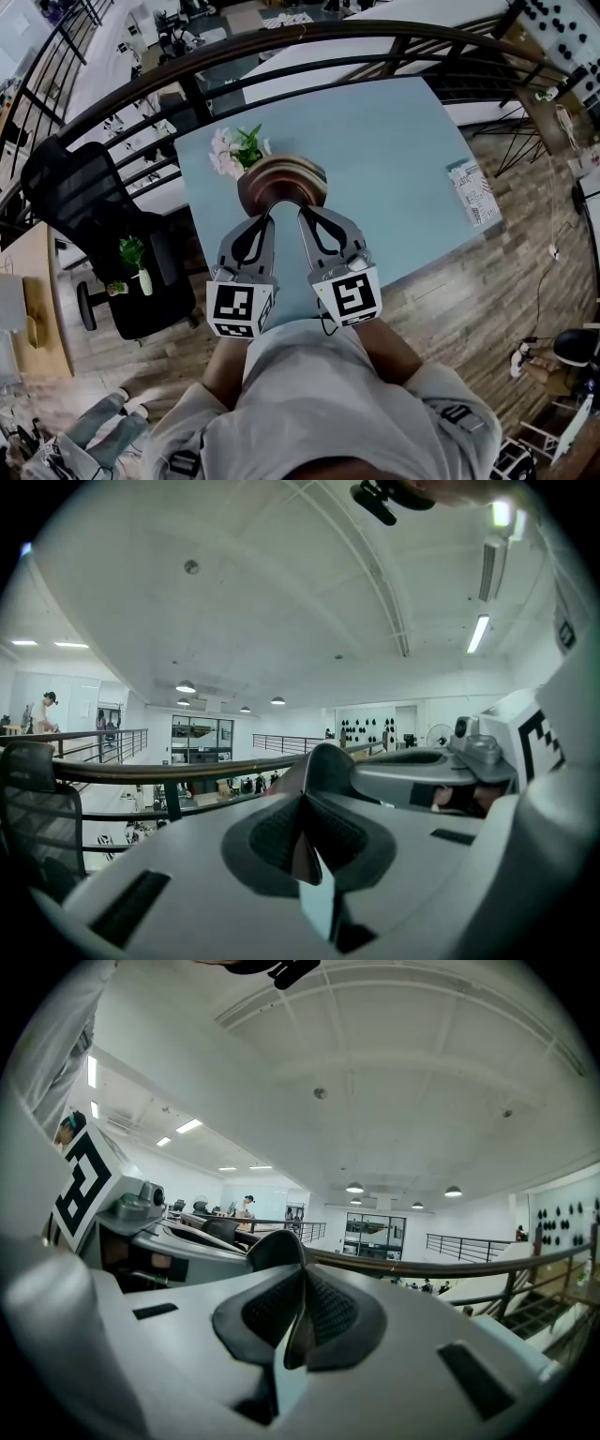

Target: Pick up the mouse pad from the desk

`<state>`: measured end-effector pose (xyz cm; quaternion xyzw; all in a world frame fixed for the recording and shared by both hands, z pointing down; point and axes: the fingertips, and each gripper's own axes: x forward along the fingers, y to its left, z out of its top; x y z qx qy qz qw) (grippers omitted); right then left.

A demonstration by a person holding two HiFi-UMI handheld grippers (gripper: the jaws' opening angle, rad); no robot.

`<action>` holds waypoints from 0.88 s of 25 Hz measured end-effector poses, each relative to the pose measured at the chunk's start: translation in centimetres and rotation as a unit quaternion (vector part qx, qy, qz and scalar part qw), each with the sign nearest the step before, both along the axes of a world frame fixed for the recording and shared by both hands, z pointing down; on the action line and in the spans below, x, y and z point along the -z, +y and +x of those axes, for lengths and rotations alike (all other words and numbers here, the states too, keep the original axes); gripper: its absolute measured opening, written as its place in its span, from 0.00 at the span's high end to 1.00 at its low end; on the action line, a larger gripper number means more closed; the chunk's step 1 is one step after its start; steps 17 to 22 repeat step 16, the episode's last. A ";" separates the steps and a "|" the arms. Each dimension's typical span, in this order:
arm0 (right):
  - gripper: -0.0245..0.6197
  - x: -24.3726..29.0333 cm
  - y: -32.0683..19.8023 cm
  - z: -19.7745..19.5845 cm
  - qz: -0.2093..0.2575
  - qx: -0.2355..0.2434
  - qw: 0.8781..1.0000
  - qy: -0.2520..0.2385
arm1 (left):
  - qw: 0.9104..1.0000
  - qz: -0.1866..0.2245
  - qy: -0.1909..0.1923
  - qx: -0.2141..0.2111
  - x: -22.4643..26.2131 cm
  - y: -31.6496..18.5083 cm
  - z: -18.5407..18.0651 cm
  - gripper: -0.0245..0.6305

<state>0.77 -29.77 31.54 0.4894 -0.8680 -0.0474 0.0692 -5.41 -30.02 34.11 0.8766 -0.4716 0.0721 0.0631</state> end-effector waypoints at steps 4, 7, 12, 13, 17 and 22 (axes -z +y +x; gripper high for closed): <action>0.94 -0.1 0.1 -0.1 -0.002 0.000 1.000 0.001 | 1.000 -0.003 -0.001 -0.001 -0.2 0.1 -0.1 0.93; 0.94 -0.1 0.2 -0.1 -0.003 0.000 1.000 0.002 | 1.000 -0.003 -0.001 -0.001 -0.2 0.3 0.0 0.93; 0.94 -0.2 0.5 0.1 -0.004 -0.001 1.000 0.003 | 1.000 -0.004 -0.001 -0.003 -0.2 0.5 0.2 0.93; 0.94 -0.2 0.5 0.1 -0.005 -0.001 1.000 0.004 | 1.000 -0.004 -0.001 -0.003 -0.2 0.5 0.2 0.93; 0.94 -0.3 0.5 0.2 -0.007 -0.002 1.000 0.006 | 1.000 -0.006 0.000 -0.004 -0.2 0.5 0.2 0.93; 0.94 -0.3 0.5 0.2 -0.007 -0.002 1.000 0.006 | 1.000 -0.006 0.000 -0.004 -0.2 0.5 0.2 0.93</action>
